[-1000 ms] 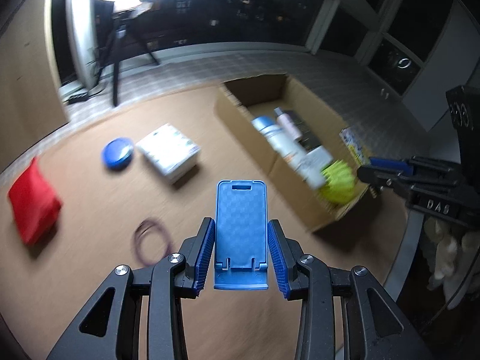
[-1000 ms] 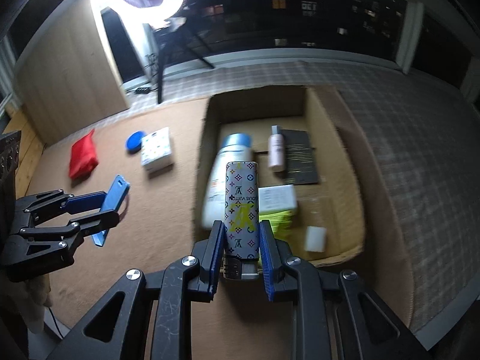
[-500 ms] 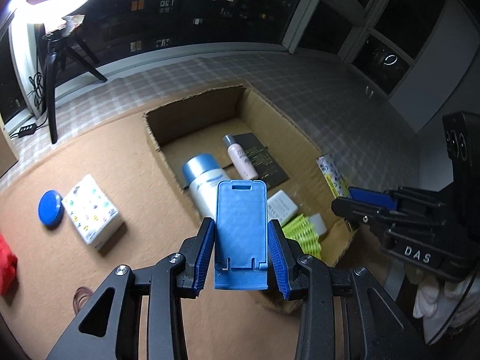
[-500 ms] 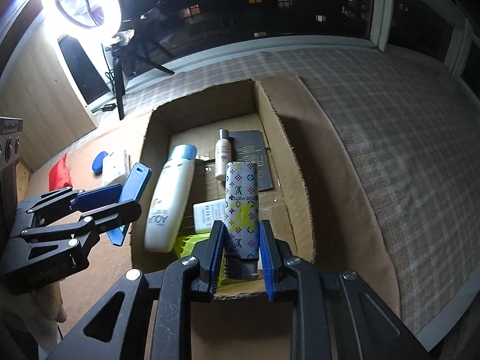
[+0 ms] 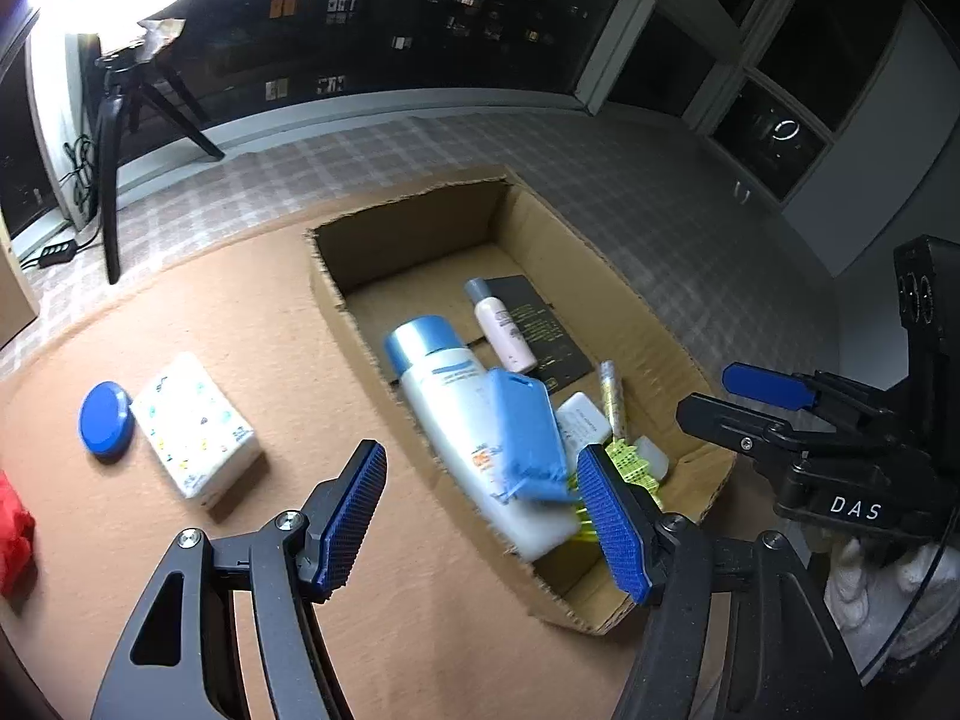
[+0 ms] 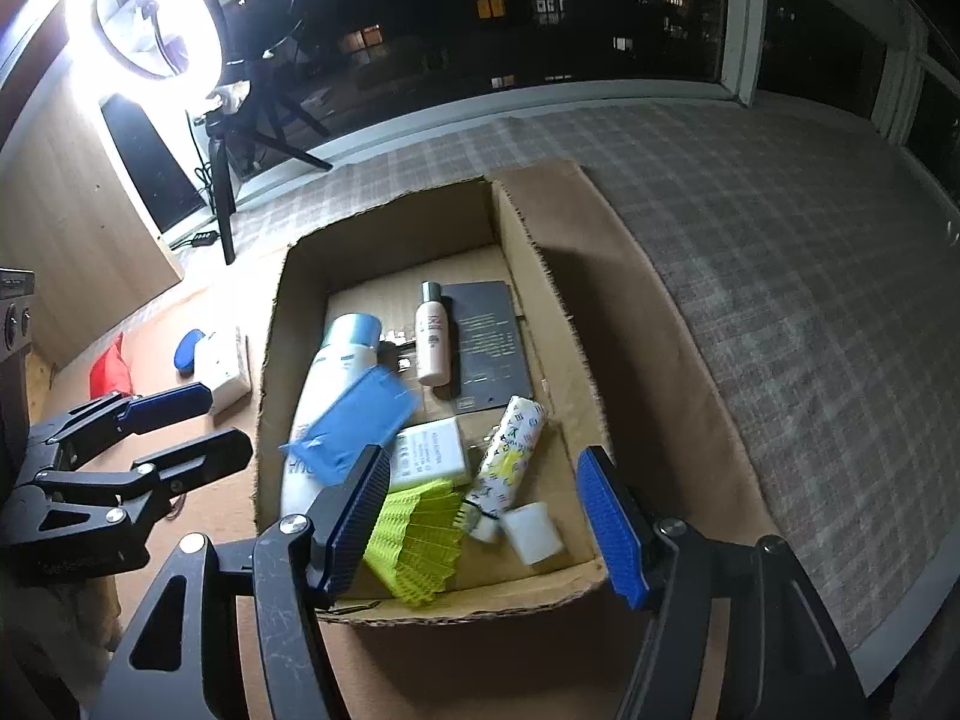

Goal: Organize objects
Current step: 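Withdraw both open tools from the box toward the red pouch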

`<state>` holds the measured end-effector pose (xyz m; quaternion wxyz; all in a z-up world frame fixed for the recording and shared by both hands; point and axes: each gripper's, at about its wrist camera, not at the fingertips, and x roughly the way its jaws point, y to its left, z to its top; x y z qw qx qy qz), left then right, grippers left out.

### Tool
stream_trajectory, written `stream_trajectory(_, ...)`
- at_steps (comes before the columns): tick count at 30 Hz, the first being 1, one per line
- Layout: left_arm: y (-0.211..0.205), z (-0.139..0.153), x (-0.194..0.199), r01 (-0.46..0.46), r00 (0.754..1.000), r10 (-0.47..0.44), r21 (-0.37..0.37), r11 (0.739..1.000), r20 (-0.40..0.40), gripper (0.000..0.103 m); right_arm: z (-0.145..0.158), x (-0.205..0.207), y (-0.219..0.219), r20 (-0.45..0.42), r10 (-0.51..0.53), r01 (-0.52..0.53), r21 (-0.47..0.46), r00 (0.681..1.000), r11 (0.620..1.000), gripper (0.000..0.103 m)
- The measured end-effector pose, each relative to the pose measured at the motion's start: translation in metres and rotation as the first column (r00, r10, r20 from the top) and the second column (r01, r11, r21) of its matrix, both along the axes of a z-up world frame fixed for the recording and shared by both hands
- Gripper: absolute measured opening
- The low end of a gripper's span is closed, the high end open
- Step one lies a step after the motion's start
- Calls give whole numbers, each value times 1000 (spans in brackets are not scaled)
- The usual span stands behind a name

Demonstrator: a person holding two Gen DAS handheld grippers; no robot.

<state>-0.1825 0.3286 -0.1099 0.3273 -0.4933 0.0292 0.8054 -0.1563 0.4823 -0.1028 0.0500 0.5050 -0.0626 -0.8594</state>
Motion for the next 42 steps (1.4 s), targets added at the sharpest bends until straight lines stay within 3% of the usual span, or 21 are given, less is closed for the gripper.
stream_trajectory(15, -106, 18, 7, -156, 987, 155, -44, 987, -36, 70, 10, 1, -84, -10, 123, -123, -36, 992, 992, 61)
stream_trajectory(25, -201, 39, 25, -298, 951, 289, -75, 952, -111, 70, 17, 1, -157, -35, 191, -193, -35, 981, 981, 61)
stream_trajectory(36, -288, 41, 44, -415, 907, 404, -80, 906, -120, 70, 17, 1, -228, -101, 279, -279, 13, 955, 960, 61)
stream_trajectory(42, -331, 30, 44, -473, 880, 466, -86, 877, -90, 70, 12, -6, -257, -92, 323, -323, 14, 942, 946, 61)
